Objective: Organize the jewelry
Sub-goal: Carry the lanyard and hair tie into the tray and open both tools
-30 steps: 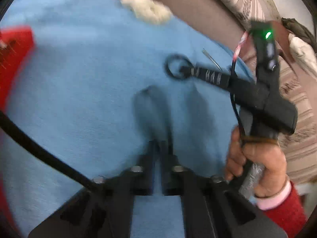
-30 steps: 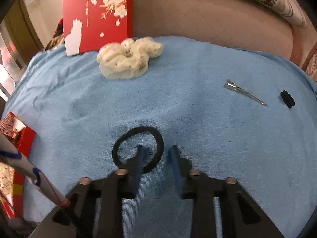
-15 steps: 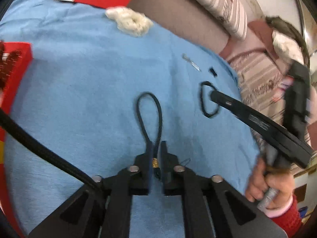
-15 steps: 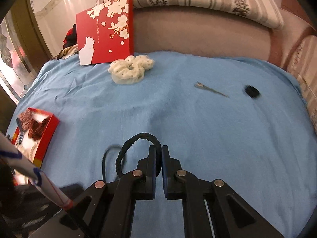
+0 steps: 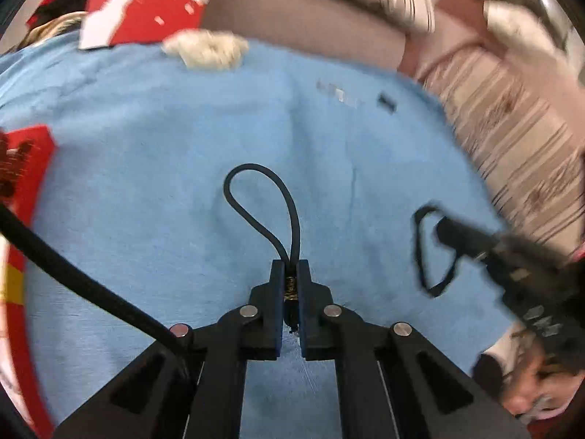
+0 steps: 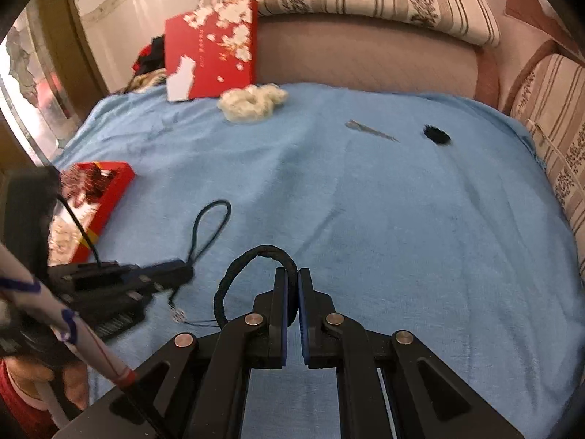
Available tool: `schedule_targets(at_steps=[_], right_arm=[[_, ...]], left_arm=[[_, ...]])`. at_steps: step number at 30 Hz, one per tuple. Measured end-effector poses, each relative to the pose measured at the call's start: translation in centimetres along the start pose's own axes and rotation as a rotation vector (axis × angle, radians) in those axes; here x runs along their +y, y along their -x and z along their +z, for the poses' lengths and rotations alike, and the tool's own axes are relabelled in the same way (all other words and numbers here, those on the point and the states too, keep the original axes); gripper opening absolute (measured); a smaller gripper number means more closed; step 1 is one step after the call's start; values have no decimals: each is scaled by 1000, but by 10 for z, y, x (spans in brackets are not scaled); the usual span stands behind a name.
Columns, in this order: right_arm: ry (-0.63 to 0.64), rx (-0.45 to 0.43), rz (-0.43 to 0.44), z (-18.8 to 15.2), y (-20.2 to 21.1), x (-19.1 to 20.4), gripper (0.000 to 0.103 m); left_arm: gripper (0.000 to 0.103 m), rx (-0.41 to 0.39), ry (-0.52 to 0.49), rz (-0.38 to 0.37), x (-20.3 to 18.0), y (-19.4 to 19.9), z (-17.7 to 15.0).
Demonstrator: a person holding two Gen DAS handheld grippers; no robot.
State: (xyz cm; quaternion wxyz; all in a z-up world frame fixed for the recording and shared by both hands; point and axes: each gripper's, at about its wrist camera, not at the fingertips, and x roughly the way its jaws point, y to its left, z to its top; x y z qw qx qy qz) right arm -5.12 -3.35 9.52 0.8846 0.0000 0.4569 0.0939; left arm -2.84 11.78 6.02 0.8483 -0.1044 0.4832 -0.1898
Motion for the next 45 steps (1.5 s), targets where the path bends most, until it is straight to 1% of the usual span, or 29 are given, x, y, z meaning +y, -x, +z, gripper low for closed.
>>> schedule_targets(at_steps=[1,2,3,4,5,6,7,8,10,11,12,14,17,19,21,23,26,30,31,32,33,34,35,36,37,39,41,44,45], right_arm=[[4,-10,10,2,2,5,6],[11,-22,27,6,5,14,6],[16,-28,38,8,6,20,6],[24,-37,58,13,7,31,6],[31,-43,73,17,8,39,6],[40,-48,91,20,9,49,6],[54,-56,118,26,9,63,6],[64,-60,136,29,9,75,6],[85,-62,184,38,5,100,6],[102,-62,214,44,2,119,6],[112,-61,231,47,-1,130,6],[153,-56,272,56,-12,167,6],[200,-42,318,69,-32,216,6],[221,-32,334,78,-48,244,6],[238,-24,331,85,-62,268,6],[255,-8,318,96,-84,293,6],[284,17,274,108,-115,319,6],[332,53,199,113,-152,340,6],[334,67,197,114,-158,343,6],[334,78,197,115,-163,343,7],[329,86,192,117,-167,342,10],[320,91,189,118,-168,342,15],[303,95,188,120,-169,339,28],[292,90,189,122,-166,335,40],[279,79,196,124,-162,332,44],[260,60,213,127,-150,324,46],[246,39,221,128,-135,313,46],[227,25,207,121,-116,291,46],[226,30,198,117,-113,285,43]], left_arm=[[6,-27,12,-3,4,10,4],[6,-70,25,1,13,28,9],[6,-131,43,24,28,51,15],[6,-163,57,40,35,59,21],[6,-222,84,73,54,82,25],[6,-263,107,106,69,98,28],[6,-300,132,140,84,111,32],[6,-321,150,157,95,120,35],[6,-372,227,173,135,148,38],[6,-381,250,179,145,153,38],[6,-392,288,194,165,161,37],[6,-388,353,210,197,168,30],[6,-357,458,239,246,165,21],[6,-333,491,267,265,161,19],[6,-310,530,282,285,157,12],[6,-298,550,295,294,153,9],[6,-287,560,344,304,149,6],[6,-275,545,398,304,145,6],[7,-277,543,400,304,145,6],[13,-278,540,394,304,145,6],[17,-284,536,388,304,146,7],[27,-297,534,384,303,148,7],[37,-313,532,381,302,152,7],[39,-338,529,368,300,156,7],[41,-354,526,357,297,159,7],[42,-376,524,336,293,164,7],[42,-389,523,333,289,168,6],[42,-402,531,339,287,171,4],[43,-405,539,343,286,173,3]])
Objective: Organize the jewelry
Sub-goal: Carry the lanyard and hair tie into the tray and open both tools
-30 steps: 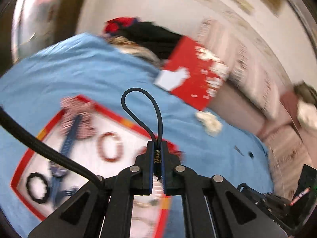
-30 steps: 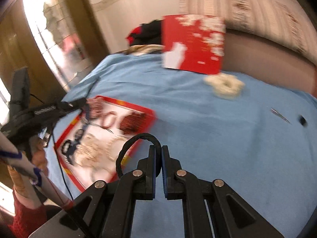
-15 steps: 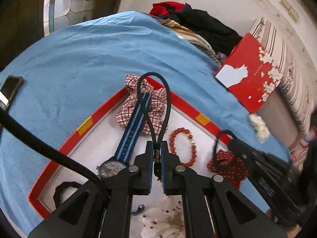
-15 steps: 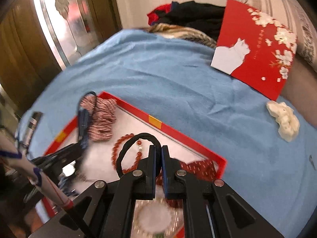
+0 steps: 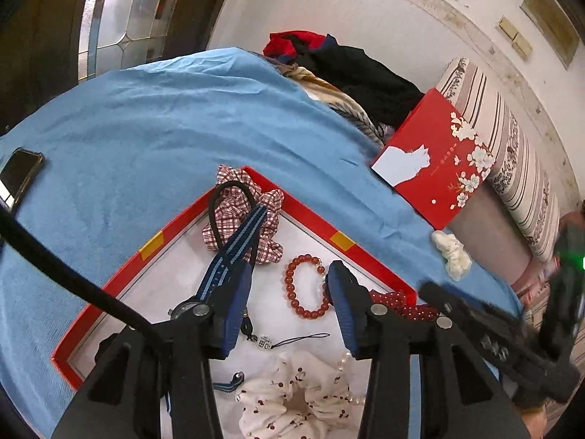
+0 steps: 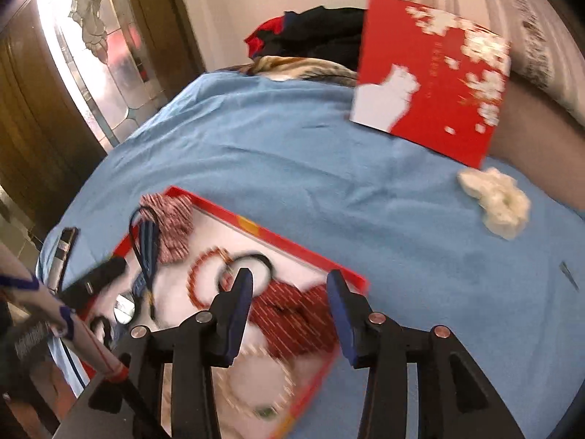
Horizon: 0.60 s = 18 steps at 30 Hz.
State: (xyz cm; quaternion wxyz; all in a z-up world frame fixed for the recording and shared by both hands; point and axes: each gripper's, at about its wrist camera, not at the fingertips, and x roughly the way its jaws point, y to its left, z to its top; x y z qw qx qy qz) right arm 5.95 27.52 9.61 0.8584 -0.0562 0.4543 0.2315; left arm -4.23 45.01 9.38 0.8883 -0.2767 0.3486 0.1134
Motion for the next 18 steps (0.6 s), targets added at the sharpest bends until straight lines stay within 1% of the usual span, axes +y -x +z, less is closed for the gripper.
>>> schedule_targets(at_steps=[1,2,3,7,10,14,16,17,18], right_arm=[[4,5,-7,-7,4,-5,39],[11,8,-14,-11,7,-7,26],[25,12,-25,-16,9,-9,21],[44,29,-36,-22,1,-5,21],[58,74,-35,-21,-20,5,20],[80,133,-44,-18,-49,18,20],[63,108,-38,-17,-44,18,21],[47,91,-18,-17,-39,16,23],[28,73,0,-17,-32,13,29]], left_arm=[[43,-3,5,3,0,1,0],[43,-12,15,9,1,3,-1],[43,-18,21,14,1,4,-1],[44,-29,31,31,0,7,-2],[48,-50,11,73,-1,9,-2],[50,-69,-4,101,0,11,0],[52,-73,-6,112,1,10,0],[52,-71,-6,113,2,10,1],[52,-70,-5,111,3,10,1]])
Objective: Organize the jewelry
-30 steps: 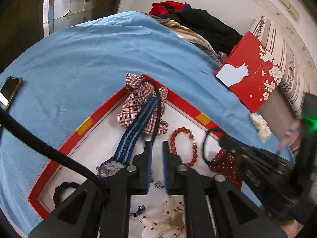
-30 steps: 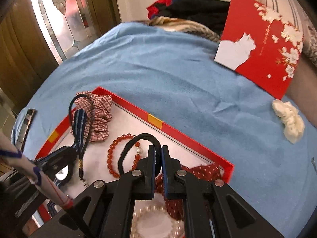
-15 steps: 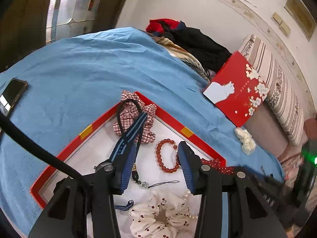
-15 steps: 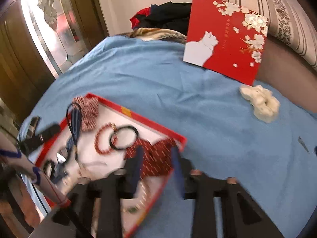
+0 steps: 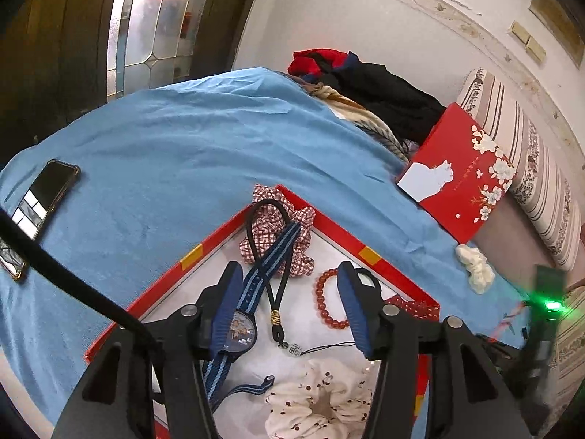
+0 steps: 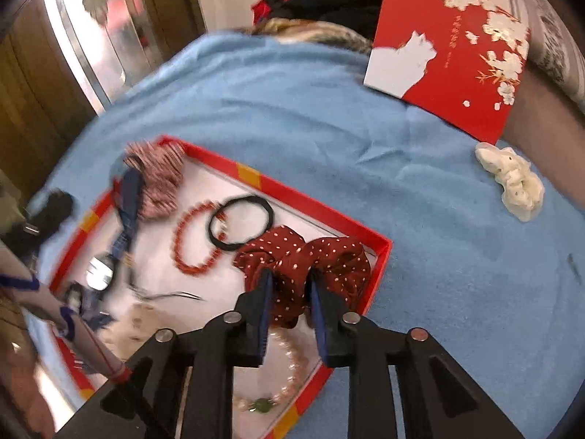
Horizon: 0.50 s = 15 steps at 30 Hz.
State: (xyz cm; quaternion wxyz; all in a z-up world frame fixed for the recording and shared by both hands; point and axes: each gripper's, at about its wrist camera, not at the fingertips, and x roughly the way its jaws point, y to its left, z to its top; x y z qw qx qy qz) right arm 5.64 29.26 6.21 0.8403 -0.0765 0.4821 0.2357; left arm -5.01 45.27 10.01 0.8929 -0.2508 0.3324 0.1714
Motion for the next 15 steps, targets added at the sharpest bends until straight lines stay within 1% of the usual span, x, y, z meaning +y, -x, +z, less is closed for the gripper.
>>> schedule_targets(at_steps=[2,5,8,11,15], right_arm=[[-26,-47,-3,-4,17,-6,33],[-46,-77,-22,-17,35,-14,34],[-87,-56,-5,-36,41,-23,34],[-126,-25,33,-56,41,-28,34],[-133,-22,30,-77,47,-26,34]], left_arm=[[53,1,5,-4,1,0,1],[54,-4,13,-7,1,2,0],[56,-6,9,-8,-2,4,-2],[56,-8,-7,-4,-6,6,-5],[57,-16,-43,22,-12,8,-8]])
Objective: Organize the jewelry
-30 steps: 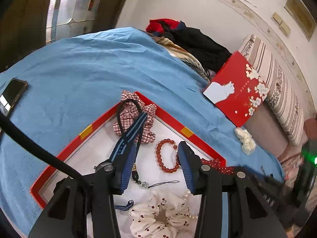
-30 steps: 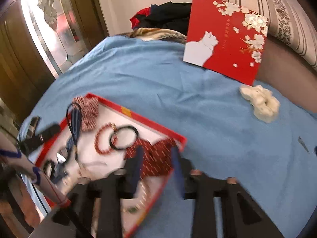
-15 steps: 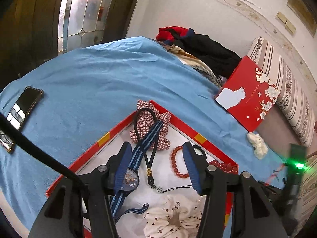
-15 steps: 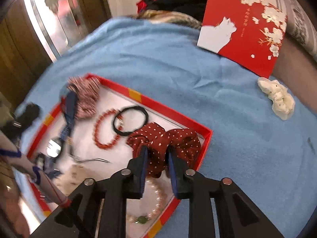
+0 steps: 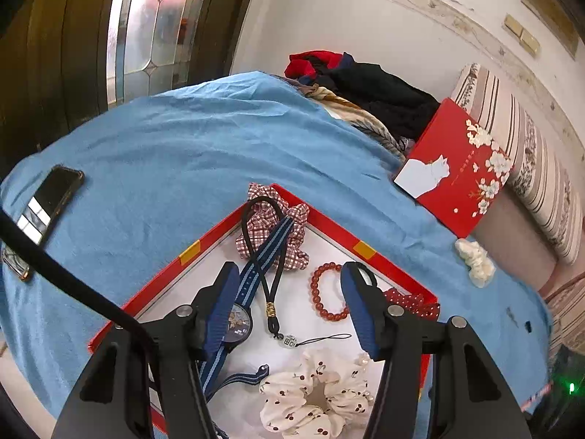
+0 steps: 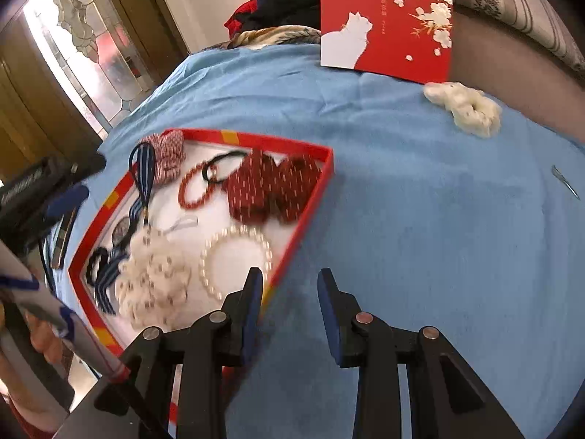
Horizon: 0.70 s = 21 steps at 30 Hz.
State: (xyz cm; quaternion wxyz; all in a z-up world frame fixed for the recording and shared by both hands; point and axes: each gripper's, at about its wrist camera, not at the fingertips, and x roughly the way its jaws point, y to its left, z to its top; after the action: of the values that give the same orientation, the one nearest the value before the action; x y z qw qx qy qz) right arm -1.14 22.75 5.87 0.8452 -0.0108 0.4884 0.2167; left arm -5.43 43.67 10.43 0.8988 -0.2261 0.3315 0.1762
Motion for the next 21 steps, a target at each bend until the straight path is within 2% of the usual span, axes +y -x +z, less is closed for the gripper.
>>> schedule_targets(at_steps=[4,6,8,12,13,17,21], right_arm=[[46,-17,-41,-20,17,-3,34],[73,-27,-84,-30,28,-9,39],[89,-41,-127,-41,40,-19,42],[87,-52,-207,-70,61,-47,43],[84,-53,-222,-76,65,-52,43],[36,-71,-259,-107,95,-81,43],[-3,-121,-288,-131,125,-102,49]], left_arm=[[58,-7,-39,30,-7,2,-2],[59,-7,-59,40,-12,3,-5],[59,-6,-74,48,-15,5,-8],[60,-25,-127,78,-30,16,-21],[63,-42,-138,95,-33,22,-25],[85,-139,-110,127,-42,57,-46],[93,-235,-142,177,-54,97,-69]])
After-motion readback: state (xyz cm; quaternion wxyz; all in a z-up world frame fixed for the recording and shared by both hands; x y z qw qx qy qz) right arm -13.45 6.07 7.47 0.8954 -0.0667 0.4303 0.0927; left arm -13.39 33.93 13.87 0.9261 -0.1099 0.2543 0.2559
